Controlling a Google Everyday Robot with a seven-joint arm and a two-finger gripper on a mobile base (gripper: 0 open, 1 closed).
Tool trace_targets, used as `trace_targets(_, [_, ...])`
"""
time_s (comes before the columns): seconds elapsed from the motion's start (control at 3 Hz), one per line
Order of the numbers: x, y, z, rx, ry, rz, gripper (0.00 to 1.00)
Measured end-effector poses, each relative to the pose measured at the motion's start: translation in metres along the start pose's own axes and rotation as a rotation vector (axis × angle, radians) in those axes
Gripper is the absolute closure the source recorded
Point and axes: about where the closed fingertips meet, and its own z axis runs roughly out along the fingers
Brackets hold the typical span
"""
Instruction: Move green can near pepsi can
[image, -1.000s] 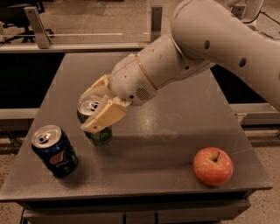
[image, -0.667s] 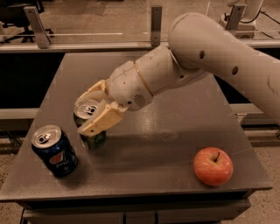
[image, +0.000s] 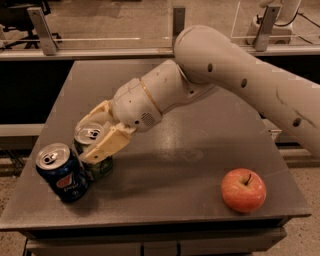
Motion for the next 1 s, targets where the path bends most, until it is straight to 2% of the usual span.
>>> trace_targets(0.67, [-0.0028, 0.0019, 0.0035, -0.008, 0.002, -0.005, 0.12])
trace_targets(1.0, [-0.0040, 0.0027, 0.0048, -0.011, 0.003, -0.008, 0.00])
